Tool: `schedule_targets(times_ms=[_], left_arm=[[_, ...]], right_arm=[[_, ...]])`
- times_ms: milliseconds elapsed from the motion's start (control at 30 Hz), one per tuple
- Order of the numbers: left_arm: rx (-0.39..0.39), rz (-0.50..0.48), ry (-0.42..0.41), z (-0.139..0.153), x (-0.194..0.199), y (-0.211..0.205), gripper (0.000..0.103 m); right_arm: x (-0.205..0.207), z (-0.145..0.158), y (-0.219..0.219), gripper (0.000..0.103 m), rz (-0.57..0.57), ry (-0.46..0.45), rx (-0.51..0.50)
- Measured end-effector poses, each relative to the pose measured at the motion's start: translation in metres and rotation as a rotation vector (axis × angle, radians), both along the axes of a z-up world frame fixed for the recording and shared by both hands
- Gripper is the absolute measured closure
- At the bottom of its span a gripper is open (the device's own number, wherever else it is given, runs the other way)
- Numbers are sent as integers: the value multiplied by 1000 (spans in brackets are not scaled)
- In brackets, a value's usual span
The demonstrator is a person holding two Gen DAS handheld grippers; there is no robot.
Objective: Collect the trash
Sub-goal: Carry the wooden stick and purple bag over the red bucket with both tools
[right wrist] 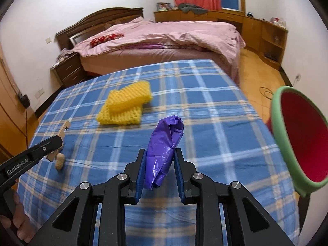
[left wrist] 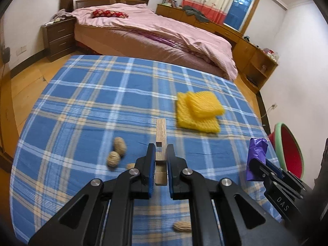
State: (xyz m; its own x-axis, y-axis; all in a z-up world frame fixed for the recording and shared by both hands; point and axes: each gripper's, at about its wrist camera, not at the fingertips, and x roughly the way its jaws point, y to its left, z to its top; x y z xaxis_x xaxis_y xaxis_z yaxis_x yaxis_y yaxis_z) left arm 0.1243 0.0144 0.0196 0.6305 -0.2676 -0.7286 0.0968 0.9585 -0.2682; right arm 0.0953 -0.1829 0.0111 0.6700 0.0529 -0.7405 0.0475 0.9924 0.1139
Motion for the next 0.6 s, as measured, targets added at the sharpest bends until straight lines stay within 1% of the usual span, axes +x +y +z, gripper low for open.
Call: schedule_targets(times_ms=[333, 600], left_arm=[[-4, -90, -6, 12, -9, -39, 93], [-7, -183, -6, 23, -11, -82, 93]], right_arm=[[-30, 11, -45, 77, -106, -42, 1], [-51, 20, -87, 77, -192, -69, 12]])
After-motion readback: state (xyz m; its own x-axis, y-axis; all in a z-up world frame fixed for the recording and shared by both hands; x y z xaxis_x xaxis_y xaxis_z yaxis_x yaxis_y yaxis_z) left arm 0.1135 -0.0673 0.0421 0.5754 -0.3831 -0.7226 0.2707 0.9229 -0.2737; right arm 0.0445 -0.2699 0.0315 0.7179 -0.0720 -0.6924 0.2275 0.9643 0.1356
